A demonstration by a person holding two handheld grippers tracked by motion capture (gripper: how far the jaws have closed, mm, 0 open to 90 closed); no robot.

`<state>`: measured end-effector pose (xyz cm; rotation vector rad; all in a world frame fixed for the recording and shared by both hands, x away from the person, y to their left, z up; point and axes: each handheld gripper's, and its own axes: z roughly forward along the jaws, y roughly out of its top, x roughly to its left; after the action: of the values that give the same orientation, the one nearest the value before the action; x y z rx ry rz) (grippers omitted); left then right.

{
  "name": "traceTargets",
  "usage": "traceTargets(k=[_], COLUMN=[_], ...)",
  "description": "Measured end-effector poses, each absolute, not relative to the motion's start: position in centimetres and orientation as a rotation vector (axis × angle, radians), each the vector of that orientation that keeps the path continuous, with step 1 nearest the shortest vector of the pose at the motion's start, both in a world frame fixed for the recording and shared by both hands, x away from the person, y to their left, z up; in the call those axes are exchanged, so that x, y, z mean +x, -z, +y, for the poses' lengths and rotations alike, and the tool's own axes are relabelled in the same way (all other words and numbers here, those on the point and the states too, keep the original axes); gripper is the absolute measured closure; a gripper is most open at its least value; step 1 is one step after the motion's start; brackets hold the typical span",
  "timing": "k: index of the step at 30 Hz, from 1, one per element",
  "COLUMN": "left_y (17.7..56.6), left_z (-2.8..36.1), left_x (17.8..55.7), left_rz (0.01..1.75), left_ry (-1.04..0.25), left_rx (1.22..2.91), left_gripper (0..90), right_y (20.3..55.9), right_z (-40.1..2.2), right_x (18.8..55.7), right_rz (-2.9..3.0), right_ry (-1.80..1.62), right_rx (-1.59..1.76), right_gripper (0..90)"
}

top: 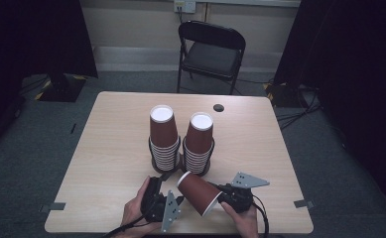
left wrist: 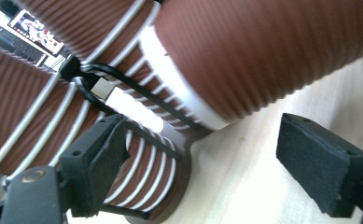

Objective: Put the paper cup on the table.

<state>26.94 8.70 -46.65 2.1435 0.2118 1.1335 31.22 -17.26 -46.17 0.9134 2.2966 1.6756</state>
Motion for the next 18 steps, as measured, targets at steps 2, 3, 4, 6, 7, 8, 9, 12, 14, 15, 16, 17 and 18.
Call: traceTargets(k=[2, 3, 4, 6, 7, 8, 9, 12, 14, 15, 16, 17, 18], left_y=[47.0, 47.0, 47.0, 47.0, 46.9, 46.9, 46.9, 46.8, 46.9, 46.9, 46.9, 46.9, 47.0], left_z=[8.3, 8.3, 8.1, 7.9, 7.7, 7.6, 7.6, 7.0, 6.9, 6.9, 6.9, 6.7, 6.6], left_x=[26.7, 26.7, 26.6, 26.5, 26.4, 26.4, 26.4, 26.1, 26.0, 25.9, 25.9, 25.9, 25.9], left_rz=[0.196, 0.196, 0.181, 0.154, 0.138, 0.123, 0.123, 0.085, 0.088, 0.081, 0.086, 0.077, 0.068], left_ry=[-1.158, -1.158, -1.181, -1.194, -1.214, -1.235, -1.235, -1.287, -1.298, -1.305, -1.298, -1.311, -1.328], left_rx=[2.144, 2.144, 2.153, 2.159, 2.166, 2.174, 2.174, 2.191, 2.178, 2.181, 2.187, 2.186, 2.191], left_gripper=[17.4, 16.9, 15.6, 15.5, 15.5, 15.5, 15.5, 14.9, 14.9, 14.5, 14.2, 13.5, 13.0], right_y=[46.2, 46.3, 46.3, 46.4, 46.4, 46.4, 46.4, 46.2, 46.1, 46.0, 45.9, 45.9, 45.9], right_z=[-17.2, -17.1, -17.1, -16.9, -16.9, -16.9, -16.9, -16.6, -16.5, -16.5, -16.4, -16.3, -16.2], right_x=[31.5, 31.6, 31.7, 31.9, 31.9, 31.9, 31.9, 32.1, 32.2, 32.3, 32.4, 32.5, 32.6], right_rz=[2.32, 2.334, 2.349, 2.373, 2.379, 2.381, 2.381, 2.402, 2.406, 2.415, 2.421, 2.434, 2.446], right_ry=[-1.677, -1.674, -1.668, -1.652, -1.644, -1.635, -1.635, -1.628, -1.625, -1.625, -1.618, -1.609, -1.608], right_rx=[0.915, 0.925, 0.926, 0.938, 0.939, 0.947, 0.947, 0.946, 0.954, 0.959, 0.961, 0.959, 0.956], right_gripper=[85.6, 85.6, 85.6, 85.6, 85.6, 85.6, 85.6, 85.6, 85.6, 85.6, 85.6, 85.6, 85.6])
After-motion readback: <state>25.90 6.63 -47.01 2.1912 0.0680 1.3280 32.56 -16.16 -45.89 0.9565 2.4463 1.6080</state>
